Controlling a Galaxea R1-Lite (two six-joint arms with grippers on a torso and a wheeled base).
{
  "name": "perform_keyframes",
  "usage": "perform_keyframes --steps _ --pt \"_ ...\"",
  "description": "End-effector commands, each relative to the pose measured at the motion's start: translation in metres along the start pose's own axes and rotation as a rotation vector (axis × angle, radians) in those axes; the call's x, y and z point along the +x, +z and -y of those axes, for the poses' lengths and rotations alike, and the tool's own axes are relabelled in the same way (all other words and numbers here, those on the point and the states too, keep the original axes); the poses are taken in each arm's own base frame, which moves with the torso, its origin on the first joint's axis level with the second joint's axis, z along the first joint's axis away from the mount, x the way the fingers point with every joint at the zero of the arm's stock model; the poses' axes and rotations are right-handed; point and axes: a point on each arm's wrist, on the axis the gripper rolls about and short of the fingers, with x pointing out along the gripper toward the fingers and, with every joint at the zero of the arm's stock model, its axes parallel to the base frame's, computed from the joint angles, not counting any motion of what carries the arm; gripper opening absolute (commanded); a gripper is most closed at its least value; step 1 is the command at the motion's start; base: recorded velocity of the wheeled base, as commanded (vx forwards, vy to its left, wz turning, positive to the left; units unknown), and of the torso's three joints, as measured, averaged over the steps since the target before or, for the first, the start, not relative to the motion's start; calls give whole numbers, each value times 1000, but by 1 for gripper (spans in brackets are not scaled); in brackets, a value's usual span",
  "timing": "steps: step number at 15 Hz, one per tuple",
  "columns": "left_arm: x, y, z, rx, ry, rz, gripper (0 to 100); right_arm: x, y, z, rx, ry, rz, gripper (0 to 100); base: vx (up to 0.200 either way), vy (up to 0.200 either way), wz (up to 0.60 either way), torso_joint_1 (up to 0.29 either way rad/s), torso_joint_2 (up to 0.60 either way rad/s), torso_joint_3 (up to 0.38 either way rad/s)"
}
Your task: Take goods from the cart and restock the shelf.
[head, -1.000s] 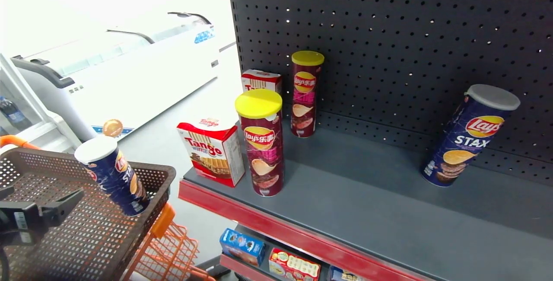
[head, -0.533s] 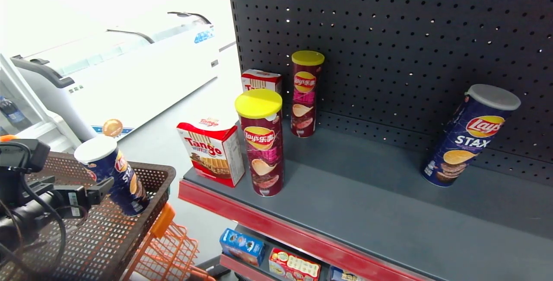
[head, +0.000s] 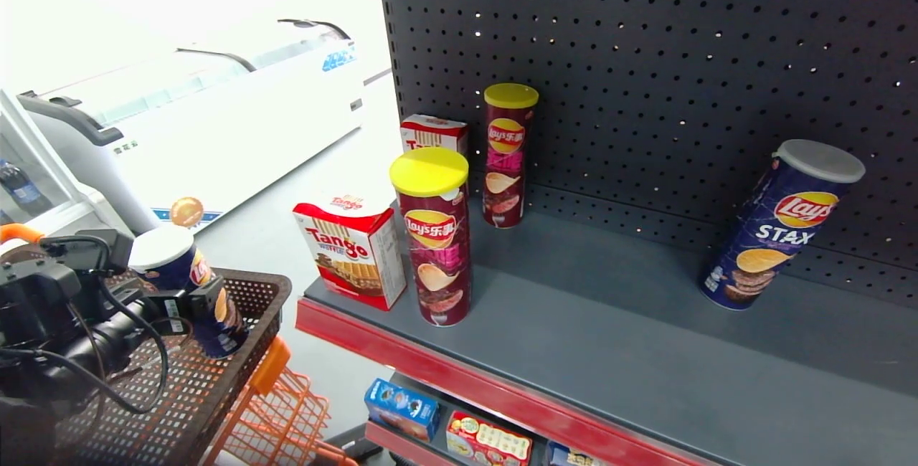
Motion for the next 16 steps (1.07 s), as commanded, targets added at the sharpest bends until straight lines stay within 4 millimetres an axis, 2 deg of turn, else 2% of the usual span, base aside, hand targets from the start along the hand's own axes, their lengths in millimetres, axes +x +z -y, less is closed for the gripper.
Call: perform_keyframes --steps 1,6,9,10,13,14,15,16 --pt "17 -14 1 -1 -5 -38 100 0 0 0 0 0 -1 100 0 0 0 0 0 0" --pt "39 -14 0 1 -2 10 100 0 0 0 0 0 -1 100 0 0 0 0 0 0" --pt "43 -19 -1 -1 1 -4 100 0 0 0 0 0 0 100 0 0 0 0 0 0" --pt "47 -16 -2 -2 4 14 0 0 0 0 0 0 0 100 0 0 0 0 0 0" --pt "51 -4 4 20 -13 72 0 0 0 0 0 0 -1 100 0 0 0 0 0 0" --pt "49 -4 7 23 -20 74 0 0 0 0 0 0 -1 100 0 0 0 0 0 0" --pt "42 10 10 28 -31 117 0 0 0 0 0 0 -1 100 0 0 0 0 0 0" --pt "42 10 11 28 -33 119 0 0 0 0 0 0 -1 100 0 0 0 0 0 0"
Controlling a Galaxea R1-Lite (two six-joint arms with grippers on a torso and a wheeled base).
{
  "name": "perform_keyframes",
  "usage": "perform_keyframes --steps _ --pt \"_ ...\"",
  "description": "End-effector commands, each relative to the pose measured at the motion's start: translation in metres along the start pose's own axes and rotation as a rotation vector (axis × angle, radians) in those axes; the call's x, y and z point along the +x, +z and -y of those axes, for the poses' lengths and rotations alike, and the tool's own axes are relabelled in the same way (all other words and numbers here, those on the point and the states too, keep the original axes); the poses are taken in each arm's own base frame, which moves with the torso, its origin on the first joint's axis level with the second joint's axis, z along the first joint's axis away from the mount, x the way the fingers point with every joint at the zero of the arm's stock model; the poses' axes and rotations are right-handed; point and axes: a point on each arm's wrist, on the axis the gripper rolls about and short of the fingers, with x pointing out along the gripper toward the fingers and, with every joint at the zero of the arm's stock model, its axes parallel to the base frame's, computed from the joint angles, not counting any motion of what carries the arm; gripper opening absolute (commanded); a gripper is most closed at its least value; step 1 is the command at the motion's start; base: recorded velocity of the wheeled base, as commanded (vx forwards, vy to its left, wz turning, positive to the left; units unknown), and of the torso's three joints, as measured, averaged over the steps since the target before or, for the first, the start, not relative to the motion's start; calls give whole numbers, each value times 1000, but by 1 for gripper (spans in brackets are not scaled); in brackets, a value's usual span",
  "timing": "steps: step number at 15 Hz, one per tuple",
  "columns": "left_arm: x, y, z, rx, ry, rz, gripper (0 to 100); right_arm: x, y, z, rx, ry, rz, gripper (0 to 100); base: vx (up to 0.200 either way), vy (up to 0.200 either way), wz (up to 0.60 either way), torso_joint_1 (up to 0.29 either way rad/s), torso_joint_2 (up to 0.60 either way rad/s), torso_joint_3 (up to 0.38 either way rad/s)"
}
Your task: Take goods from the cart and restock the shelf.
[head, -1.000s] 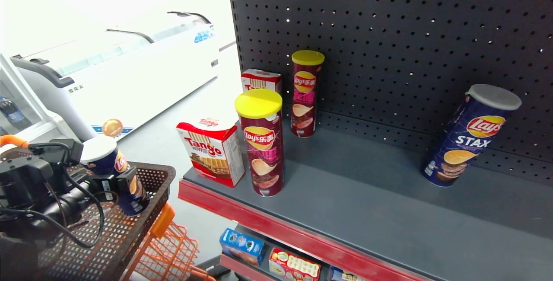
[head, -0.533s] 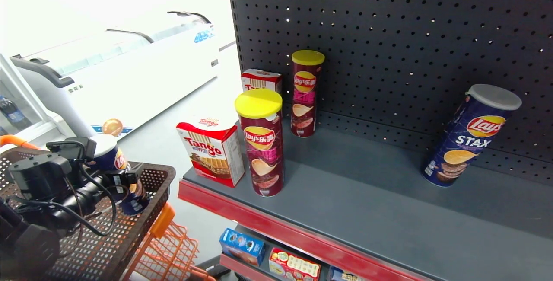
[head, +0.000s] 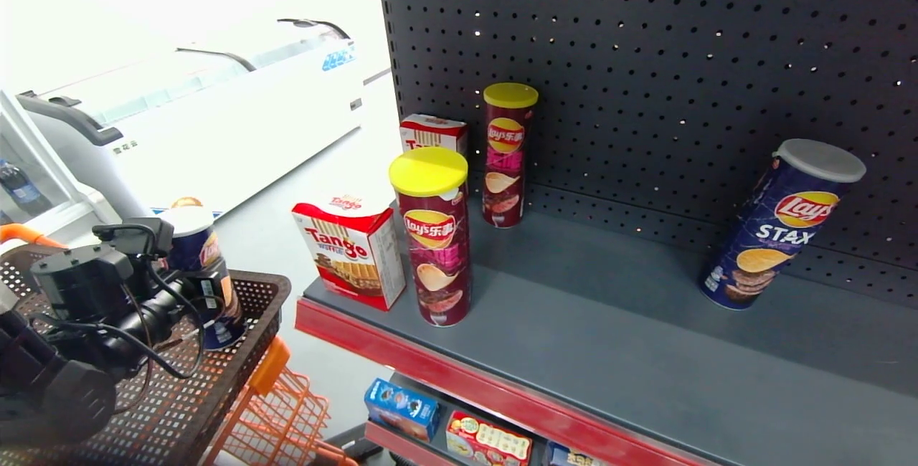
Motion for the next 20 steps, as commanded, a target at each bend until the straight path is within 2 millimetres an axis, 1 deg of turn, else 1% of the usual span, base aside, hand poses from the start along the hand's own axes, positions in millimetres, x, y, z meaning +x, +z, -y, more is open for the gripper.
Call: perform_keyframes --steps 1,4,5,7,8,10,12,13,14,16,17,18,20 --pt "-15 27 9 6 -32 86 0 0 0 0 0 0 1 100 0 0 0 0 0 0" --pt "-44 60 10 8 -44 149 0 0 0 0 0 0 0 100 0 0 0 0 0 0" --pt "-48 67 12 12 -48 177 0 0 0 0 0 0 0 100 0 0 0 0 0 0" --pt "-70 90 19 10 -79 268 0 0 0 0 0 0 0 100 0 0 0 0 0 0" --pt "-78 90 27 8 -109 261 0 0 0 0 0 0 0 100 0 0 0 0 0 0" --pt "-95 88 29 10 -137 249 0 0 0 0 0 0 0 100 0 0 0 0 0 0" --pt "-116 103 41 11 -217 322 0 0 0 0 0 0 0 100 0 0 0 0 0 0" --pt "-124 106 49 9 -259 336 0 0 0 0 0 0 1 100 0 0 0 0 0 0" --pt "-129 106 54 9 -287 333 0 0 0 0 0 0 0 100 0 0 0 0 0 0" --pt "-149 110 64 5 -367 355 0 0 0 0 0 0 0 100 0 0 0 0 0 0" --pt "-158 110 72 8 -448 347 0 0 0 0 0 0 0 100 0 0 0 0 0 0" --pt "-173 110 78 14 -543 330 0 0 0 0 0 0 1 100 0 0 0 0 0 0" --pt "-191 110 85 16 -666 279 0 0 0 0 0 0 0 100 0 0 0 0 0 0"
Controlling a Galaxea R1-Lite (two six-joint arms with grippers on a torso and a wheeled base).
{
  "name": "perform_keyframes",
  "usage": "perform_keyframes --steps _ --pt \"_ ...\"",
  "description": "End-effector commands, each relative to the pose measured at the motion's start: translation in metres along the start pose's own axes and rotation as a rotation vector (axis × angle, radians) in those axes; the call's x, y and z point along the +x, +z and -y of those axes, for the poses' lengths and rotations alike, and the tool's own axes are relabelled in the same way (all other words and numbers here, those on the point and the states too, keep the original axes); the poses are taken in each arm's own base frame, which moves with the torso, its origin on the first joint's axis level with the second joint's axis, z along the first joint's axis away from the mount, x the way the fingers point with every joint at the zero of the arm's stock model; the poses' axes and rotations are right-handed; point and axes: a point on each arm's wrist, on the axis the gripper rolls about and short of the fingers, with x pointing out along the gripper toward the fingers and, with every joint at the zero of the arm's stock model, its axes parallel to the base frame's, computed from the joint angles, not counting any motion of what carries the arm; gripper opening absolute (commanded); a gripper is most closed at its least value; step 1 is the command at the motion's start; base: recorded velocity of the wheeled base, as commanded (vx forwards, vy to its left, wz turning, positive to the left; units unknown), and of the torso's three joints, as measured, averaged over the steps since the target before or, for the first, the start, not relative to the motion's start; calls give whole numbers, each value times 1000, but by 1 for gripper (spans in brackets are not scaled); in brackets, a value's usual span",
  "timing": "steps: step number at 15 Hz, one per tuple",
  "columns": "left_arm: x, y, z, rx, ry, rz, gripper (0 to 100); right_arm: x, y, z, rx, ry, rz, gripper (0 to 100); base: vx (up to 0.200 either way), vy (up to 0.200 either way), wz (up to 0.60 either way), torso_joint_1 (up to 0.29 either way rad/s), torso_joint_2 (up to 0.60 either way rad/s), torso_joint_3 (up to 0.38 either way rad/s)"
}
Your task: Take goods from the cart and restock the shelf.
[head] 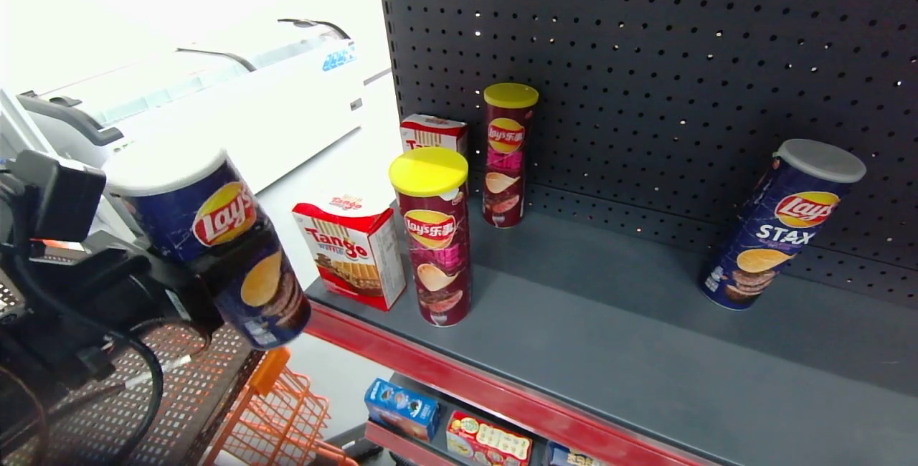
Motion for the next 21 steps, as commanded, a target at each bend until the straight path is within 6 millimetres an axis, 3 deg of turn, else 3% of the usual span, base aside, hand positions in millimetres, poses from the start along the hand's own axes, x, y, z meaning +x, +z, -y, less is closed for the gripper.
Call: perform_keyframes --steps 1,4,13,18,21 --pt "-25 20 20 -14 -143 58 0 0 0 0 0 0 0 100 0 0 0 0 0 0" --pt "-38 20 26 -1 -184 8 0 0 0 0 0 0 0 100 0 0 0 0 0 0" --pt "-32 15 61 -2 -468 -14 0 0 0 0 -2 2 0 100 0 0 0 0 0 0" --pt "-27 11 67 -6 -600 -30 0 0 0 0 -5 5 1 100 0 0 0 0 0 0" --pt "-27 10 68 -8 -631 -34 0 0 0 0 -5 5 1 100 0 0 -600 -4 4 2"
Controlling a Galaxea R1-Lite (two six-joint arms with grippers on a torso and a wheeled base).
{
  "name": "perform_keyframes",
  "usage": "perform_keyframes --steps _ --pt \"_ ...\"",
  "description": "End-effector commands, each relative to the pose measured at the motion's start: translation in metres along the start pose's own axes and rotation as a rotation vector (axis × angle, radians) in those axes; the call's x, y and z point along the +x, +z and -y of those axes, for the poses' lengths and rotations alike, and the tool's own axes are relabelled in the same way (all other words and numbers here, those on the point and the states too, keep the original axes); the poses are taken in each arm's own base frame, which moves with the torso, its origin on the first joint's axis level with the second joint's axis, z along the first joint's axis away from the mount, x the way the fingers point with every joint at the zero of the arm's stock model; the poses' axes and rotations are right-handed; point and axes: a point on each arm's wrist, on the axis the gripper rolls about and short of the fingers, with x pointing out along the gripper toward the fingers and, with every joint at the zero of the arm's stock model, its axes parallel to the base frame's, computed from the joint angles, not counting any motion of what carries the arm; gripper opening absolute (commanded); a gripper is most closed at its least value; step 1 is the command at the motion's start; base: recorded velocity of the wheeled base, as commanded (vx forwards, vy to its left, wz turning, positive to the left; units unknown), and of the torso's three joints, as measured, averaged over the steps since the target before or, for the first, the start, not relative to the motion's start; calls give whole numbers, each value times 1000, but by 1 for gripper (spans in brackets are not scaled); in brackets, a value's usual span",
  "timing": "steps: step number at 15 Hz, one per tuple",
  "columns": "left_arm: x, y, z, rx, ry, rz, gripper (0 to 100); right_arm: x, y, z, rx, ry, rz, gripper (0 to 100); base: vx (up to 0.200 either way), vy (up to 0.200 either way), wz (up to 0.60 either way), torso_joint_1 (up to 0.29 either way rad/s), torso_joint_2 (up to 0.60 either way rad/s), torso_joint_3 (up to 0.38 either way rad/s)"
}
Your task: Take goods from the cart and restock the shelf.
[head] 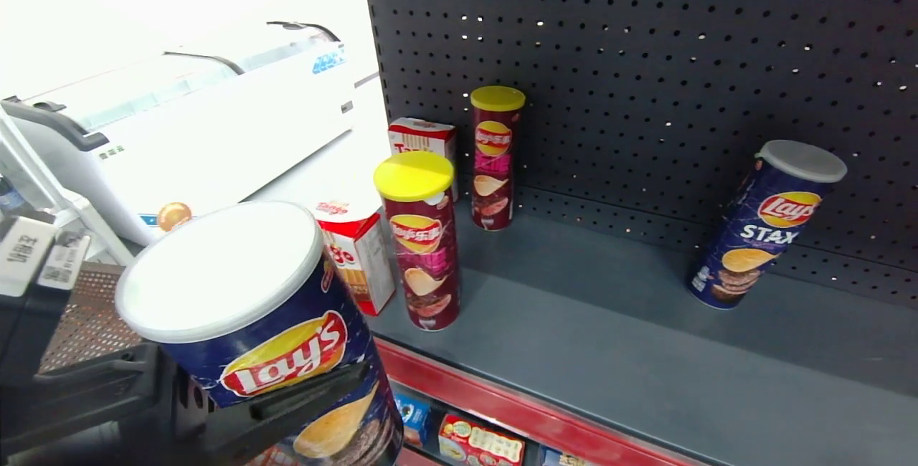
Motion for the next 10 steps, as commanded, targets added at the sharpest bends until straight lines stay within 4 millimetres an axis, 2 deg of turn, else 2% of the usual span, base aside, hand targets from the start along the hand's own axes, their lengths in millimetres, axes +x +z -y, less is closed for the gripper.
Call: perform_keyframes --steps 1,6,10 --pt "4 -3 -2 -9 -6 -19 0 0 0 0 -1 1 -1 100 0 0 -600 2 -2 7" --pt "8 -3 -3 -12 -8 -23 0 0 0 0 -1 1 -2 100 0 0 -600 7 2 0" --pt "7 -3 -4 -15 0 -24 0 0 0 0 1 6 -2 100 0 0 0 0 0 0"
